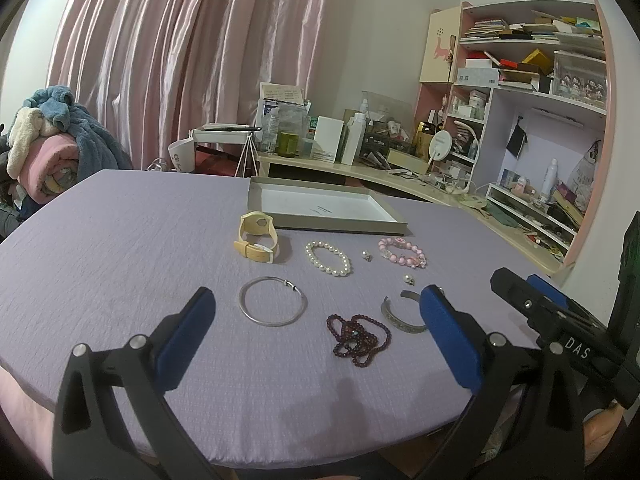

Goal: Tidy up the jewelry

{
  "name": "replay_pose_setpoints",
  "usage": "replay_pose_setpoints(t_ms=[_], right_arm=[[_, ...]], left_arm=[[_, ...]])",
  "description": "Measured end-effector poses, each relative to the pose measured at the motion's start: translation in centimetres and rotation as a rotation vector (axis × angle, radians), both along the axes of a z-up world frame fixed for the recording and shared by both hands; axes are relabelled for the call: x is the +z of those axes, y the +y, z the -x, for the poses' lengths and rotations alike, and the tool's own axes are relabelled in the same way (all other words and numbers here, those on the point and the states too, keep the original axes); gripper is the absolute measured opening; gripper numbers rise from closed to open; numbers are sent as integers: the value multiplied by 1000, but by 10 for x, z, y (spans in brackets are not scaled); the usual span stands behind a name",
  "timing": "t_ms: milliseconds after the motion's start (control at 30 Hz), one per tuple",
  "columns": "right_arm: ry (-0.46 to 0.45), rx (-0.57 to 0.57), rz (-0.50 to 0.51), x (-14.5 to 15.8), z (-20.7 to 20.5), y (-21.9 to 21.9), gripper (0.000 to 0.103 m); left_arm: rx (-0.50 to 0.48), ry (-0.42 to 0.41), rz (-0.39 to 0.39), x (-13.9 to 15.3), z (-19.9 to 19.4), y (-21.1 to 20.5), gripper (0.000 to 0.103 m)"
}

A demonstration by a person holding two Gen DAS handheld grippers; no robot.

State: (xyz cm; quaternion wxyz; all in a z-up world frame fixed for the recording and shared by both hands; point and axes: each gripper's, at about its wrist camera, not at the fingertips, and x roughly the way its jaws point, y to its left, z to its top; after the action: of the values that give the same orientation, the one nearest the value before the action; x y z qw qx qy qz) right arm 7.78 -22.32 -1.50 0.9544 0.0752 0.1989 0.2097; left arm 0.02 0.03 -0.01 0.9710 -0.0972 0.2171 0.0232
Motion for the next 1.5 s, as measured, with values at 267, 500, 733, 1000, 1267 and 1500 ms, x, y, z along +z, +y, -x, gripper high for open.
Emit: replay_pose_setpoints(t_ms=[267, 500, 733, 1000, 1267, 1500], right_arm=[[5, -7, 10, -2, -4, -1, 102], [128, -54, 60, -10, -36, -13, 101], [262, -63, 174, -32, -85, -3, 72], [399, -48, 224, -53, -117, 7, 51], [394, -61, 316, -50, -118, 21, 31], [387, -43, 332, -48, -119, 24, 23]], left_arm=[[9, 15, -4, 3, -3, 2, 101], [42, 101, -8, -9, -24, 17, 101], [72, 204, -44, -20, -53, 33, 101], [83, 245, -56, -25, -77, 43, 101], [73, 310, -50, -38, -96, 48, 101], [55, 367, -37, -46, -109, 47, 101]])
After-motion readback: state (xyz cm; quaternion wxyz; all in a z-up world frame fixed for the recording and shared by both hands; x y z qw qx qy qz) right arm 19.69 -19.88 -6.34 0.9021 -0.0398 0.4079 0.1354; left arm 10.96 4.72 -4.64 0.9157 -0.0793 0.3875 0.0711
